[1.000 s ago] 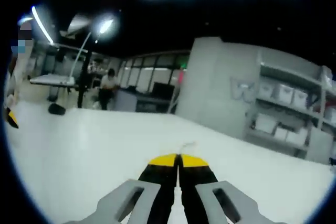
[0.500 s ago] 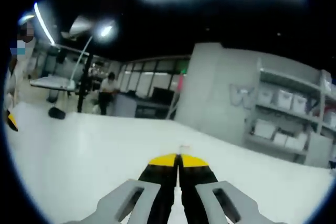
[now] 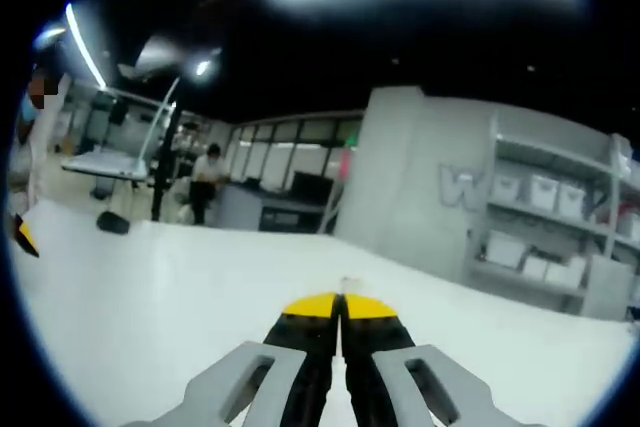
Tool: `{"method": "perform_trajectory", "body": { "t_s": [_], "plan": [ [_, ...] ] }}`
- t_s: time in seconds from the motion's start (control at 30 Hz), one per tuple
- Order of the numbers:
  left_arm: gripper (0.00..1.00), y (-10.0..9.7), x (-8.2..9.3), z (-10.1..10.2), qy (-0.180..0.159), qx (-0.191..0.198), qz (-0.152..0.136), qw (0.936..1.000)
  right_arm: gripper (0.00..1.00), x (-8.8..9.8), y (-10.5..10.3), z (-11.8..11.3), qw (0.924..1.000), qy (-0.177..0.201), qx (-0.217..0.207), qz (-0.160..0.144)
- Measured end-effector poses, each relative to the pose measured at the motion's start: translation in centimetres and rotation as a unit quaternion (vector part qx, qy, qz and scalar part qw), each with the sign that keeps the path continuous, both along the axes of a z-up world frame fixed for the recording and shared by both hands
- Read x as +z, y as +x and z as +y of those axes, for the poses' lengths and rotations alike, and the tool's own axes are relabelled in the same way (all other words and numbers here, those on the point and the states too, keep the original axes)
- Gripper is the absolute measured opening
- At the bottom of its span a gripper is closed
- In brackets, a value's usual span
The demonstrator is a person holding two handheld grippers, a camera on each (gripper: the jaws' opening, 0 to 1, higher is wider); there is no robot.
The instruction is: Open the resealable bag by pulling the two sides of the seal apart until the entire bag opening is separated and visibly accessible.
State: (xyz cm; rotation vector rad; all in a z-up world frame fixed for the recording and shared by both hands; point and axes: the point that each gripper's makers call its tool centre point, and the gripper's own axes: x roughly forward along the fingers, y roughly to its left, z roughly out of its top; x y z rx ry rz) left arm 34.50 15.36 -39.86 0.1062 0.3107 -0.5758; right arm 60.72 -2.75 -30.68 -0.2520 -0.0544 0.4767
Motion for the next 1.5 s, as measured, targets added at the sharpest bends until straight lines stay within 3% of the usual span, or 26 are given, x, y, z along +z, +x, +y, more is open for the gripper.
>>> {"method": "perform_trajectory", "body": {
  "t_s": [0.7,1.5],
  "plan": [
    [0.85,-0.1,0.5,-0.6,0.004,-0.005,-0.003,1.0,0.0,0.2,-0.8,-1.2,0.9999,0.01,0.002,-0.003],
    [0.85,-1.1,1.1,-1.2,0.014,-0.013,-0.011,0.9998,0.0,1.2,-4.2,-1.8,0.9995,0.026,0.01,-0.017]
  ]
}}
